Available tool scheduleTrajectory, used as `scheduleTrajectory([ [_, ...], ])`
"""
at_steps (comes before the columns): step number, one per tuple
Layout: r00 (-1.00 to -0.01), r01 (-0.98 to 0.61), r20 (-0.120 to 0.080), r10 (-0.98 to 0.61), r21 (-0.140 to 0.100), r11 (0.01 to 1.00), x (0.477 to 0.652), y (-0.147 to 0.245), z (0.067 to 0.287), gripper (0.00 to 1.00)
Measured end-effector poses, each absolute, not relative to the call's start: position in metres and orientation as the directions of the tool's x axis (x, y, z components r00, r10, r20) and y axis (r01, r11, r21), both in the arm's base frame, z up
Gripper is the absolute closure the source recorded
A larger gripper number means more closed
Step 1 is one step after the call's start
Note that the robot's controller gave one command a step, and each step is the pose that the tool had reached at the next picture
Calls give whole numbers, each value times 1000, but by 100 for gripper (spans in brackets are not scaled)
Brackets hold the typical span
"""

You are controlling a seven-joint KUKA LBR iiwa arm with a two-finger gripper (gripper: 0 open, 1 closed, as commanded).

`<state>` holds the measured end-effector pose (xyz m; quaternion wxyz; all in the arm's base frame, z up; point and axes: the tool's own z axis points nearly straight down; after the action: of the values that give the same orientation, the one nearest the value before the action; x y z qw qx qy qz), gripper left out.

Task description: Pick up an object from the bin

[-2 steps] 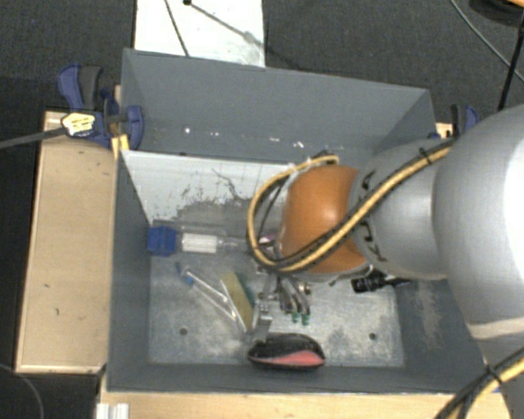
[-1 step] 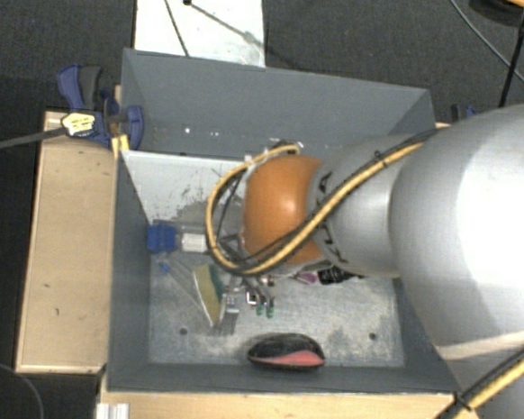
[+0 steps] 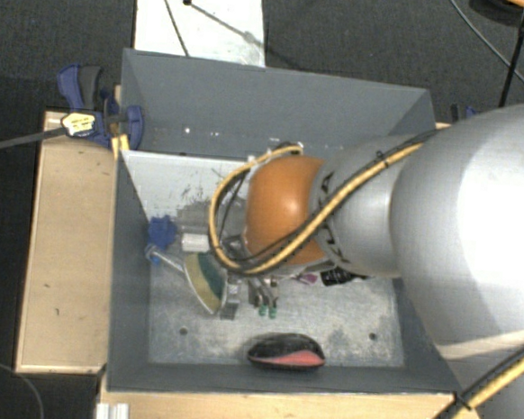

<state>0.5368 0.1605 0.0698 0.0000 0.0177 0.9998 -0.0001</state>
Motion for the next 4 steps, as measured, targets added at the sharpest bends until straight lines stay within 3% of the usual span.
scheduleTrajectory([
  [1, -1000, 23, -5, 23, 3, 1000, 535, 167, 118, 100],
  [2, -1000, 9, -8, 9, 5, 1000, 516, 183, 200, 100],
  [3, -1000, 10, -2, 10, 2, 1000, 515, 182, 195, 0],
  [4, -990, -139, -1, -139, 0, 990, 505, 206, 77, 0],
])
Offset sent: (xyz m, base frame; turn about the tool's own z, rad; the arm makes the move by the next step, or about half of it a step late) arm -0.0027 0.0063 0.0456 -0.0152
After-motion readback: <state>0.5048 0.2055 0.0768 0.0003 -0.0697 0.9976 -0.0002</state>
